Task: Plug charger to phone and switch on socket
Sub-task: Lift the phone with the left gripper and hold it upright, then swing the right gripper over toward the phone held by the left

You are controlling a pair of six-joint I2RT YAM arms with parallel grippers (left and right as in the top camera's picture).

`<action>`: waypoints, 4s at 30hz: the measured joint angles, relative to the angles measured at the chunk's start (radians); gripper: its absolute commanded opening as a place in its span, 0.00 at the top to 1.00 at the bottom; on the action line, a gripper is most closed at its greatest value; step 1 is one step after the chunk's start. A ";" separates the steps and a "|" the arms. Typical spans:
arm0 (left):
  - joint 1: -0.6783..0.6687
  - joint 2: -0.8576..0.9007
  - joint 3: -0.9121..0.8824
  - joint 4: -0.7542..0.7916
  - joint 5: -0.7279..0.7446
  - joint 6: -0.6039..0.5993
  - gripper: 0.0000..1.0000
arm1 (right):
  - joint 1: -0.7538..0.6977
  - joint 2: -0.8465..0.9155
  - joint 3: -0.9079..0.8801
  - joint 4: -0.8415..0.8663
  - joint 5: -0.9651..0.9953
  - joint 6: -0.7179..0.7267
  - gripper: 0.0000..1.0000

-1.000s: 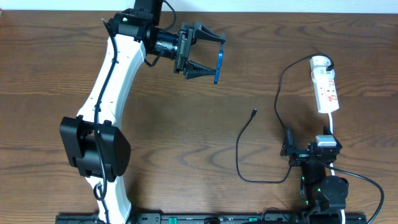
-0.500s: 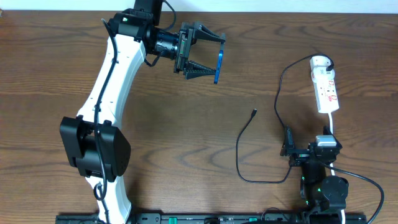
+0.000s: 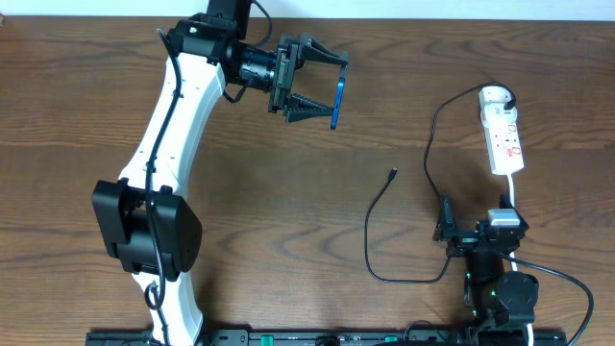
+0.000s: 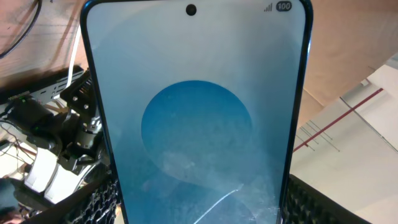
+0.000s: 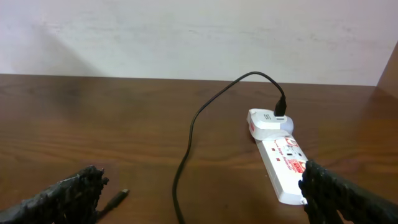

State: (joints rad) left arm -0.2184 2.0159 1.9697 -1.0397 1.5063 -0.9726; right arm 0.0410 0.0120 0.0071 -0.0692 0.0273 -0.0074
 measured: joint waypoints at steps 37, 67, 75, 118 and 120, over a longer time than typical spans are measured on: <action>0.000 0.000 0.000 0.000 0.000 0.000 0.22 | 0.000 0.000 0.000 0.000 0.000 0.000 0.01; 0.000 0.000 0.000 0.000 0.000 0.000 0.22 | 0.000 0.000 0.000 0.000 0.000 0.000 0.01; 0.000 0.000 0.000 0.000 0.000 0.001 0.22 | 0.000 0.000 0.000 0.002 0.000 0.000 0.01; 0.000 0.000 0.000 0.000 -0.034 0.001 0.22 | 0.018 0.867 1.037 -0.312 -1.042 0.265 0.01; 0.000 0.000 0.000 0.000 -0.052 0.000 0.22 | 0.052 0.917 1.060 -0.373 -1.023 0.294 0.01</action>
State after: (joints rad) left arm -0.2184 2.0155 1.9697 -1.0393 1.4540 -0.9722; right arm 0.0933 0.9287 1.0672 -0.4423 -0.9962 0.2867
